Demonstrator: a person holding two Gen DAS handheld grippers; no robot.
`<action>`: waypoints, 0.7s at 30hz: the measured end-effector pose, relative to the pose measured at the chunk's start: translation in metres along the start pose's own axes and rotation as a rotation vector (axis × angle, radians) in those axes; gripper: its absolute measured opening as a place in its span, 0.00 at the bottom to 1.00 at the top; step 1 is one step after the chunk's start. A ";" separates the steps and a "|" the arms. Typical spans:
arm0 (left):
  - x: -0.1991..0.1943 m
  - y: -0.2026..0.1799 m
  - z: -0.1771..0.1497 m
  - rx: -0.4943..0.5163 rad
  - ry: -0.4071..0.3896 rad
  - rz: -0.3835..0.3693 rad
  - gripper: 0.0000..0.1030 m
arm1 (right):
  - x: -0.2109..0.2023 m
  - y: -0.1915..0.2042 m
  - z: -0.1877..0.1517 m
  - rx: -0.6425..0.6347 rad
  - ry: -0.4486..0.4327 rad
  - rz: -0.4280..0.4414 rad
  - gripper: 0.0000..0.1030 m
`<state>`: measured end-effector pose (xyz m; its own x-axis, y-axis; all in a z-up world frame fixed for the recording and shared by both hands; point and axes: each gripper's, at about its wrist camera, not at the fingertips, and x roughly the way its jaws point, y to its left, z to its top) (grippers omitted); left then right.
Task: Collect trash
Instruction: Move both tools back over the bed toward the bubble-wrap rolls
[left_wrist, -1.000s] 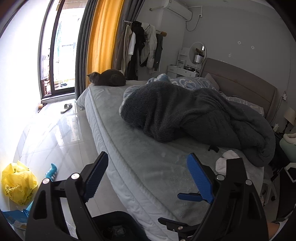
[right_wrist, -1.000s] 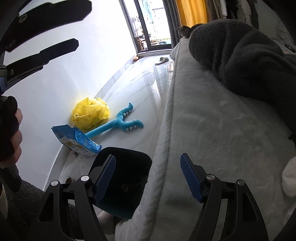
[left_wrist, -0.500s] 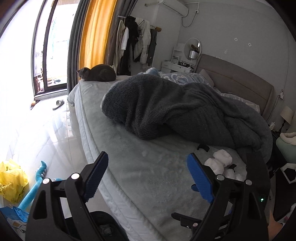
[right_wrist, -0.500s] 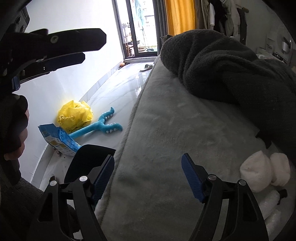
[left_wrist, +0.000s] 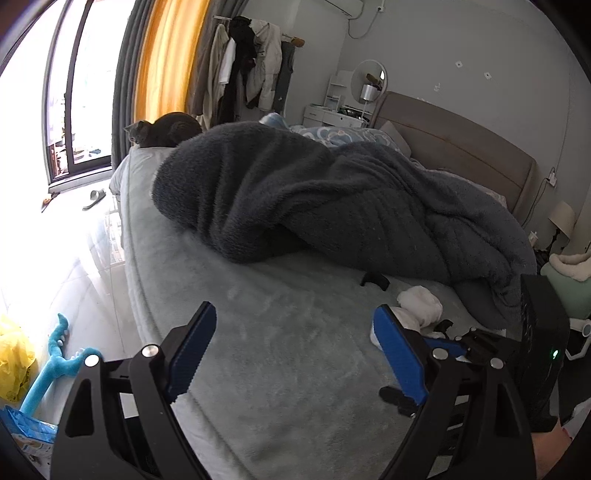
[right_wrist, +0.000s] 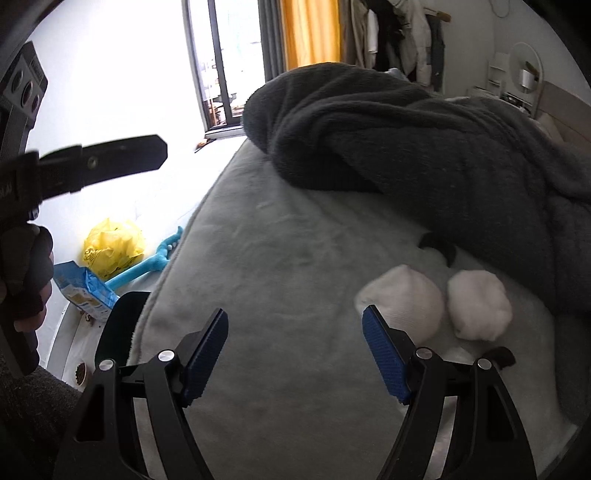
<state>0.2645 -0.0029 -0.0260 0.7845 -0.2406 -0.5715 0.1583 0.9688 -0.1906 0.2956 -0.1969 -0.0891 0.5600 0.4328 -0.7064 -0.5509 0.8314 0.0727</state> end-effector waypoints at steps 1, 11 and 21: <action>0.003 -0.004 -0.001 0.003 0.005 -0.003 0.86 | -0.002 -0.006 -0.003 0.008 0.000 -0.006 0.74; 0.037 -0.034 -0.012 -0.011 0.081 -0.072 0.86 | -0.015 -0.050 -0.029 0.043 0.011 -0.044 0.74; 0.067 -0.067 -0.025 -0.013 0.161 -0.160 0.85 | -0.029 -0.091 -0.052 0.105 -0.009 -0.031 0.75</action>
<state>0.2913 -0.0855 -0.0715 0.6439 -0.3982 -0.6533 0.2645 0.9171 -0.2982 0.2971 -0.3030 -0.1118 0.5815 0.4092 -0.7031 -0.4660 0.8760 0.1244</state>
